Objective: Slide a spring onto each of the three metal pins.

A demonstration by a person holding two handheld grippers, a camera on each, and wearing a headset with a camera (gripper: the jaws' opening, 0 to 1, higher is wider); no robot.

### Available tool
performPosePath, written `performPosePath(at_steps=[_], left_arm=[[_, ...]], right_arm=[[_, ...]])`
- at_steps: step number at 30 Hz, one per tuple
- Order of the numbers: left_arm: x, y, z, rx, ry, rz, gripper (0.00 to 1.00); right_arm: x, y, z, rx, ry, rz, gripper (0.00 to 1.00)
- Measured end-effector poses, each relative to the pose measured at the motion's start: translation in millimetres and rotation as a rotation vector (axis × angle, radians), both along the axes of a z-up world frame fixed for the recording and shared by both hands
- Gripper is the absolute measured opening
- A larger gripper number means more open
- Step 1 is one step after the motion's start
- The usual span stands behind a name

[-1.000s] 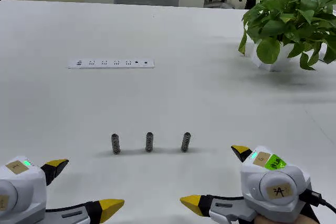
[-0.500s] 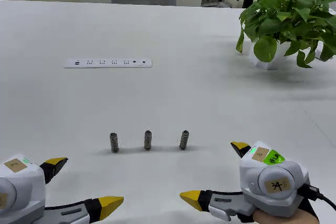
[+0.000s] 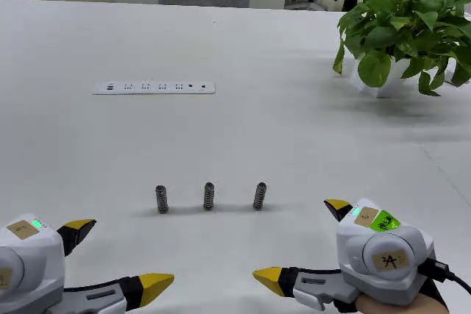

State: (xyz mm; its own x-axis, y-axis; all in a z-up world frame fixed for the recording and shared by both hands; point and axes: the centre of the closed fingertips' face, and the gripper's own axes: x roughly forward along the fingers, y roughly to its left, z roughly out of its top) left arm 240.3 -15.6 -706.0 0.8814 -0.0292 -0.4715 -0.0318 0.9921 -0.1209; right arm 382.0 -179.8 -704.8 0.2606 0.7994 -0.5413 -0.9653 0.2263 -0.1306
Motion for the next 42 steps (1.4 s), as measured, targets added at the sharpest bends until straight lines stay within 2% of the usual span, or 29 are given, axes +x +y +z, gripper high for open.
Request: performPosePath(at_steps=[9, 27, 42], left_arm=[[-0.7, 2.2, -3.3, -0.001, 0.004, 0.0, 0.96], [-0.9, -3.2, -3.8, -0.002, 0.014, -0.013, 0.96], [-0.9, -2.9, -3.8, -0.004, 0.011, -0.011, 0.96]], right_arm=[[-0.2, 0.0, 0.0, 0.0, 0.001, -0.001, 0.98], [-1.1, 0.4, -2.1, -0.002, 0.01, 0.003, 0.99], [-1.5, 0.1, -1.1, -0.002, 0.012, 0.001, 0.99]])
